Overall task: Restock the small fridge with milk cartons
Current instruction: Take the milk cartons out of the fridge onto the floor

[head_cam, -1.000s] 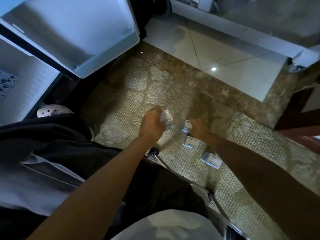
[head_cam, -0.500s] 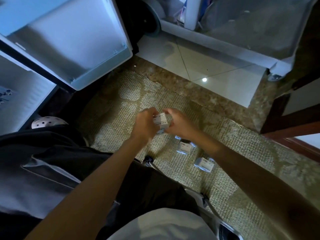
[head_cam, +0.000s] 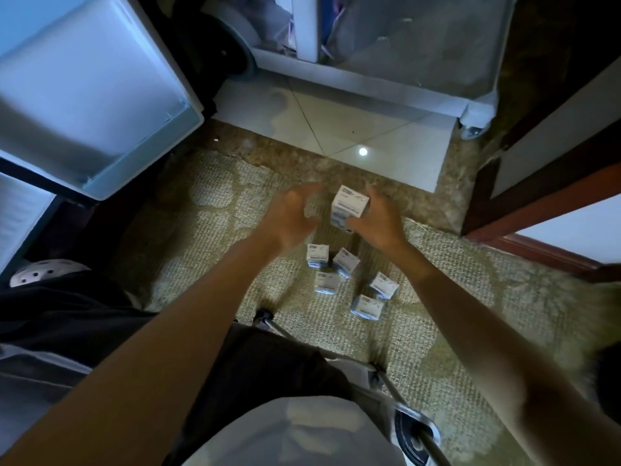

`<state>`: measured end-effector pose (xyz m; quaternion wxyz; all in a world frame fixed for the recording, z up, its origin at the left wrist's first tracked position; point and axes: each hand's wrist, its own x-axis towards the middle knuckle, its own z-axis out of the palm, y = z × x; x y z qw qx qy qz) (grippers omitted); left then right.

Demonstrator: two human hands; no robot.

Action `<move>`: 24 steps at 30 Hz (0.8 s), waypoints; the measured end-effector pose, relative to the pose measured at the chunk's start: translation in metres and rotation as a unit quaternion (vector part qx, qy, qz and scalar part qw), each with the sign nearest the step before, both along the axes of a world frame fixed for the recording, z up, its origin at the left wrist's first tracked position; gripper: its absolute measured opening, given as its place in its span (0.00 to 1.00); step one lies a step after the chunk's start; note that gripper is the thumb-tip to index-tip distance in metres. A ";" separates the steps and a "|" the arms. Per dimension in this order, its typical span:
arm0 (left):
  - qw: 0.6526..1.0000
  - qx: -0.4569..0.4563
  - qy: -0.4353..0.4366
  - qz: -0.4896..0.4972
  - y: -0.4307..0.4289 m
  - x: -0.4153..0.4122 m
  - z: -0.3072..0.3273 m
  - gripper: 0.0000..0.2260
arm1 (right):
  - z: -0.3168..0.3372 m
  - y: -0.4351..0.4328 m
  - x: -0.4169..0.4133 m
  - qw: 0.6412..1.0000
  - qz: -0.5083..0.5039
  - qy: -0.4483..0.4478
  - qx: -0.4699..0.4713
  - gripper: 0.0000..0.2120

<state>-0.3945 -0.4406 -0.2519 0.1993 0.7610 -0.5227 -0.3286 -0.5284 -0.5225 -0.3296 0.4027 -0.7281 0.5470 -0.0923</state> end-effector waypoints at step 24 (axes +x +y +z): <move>0.980 0.193 0.053 0.021 0.029 0.001 -0.063 0.15 | -0.140 0.008 -0.056 0.963 -0.184 0.112 0.159 0.24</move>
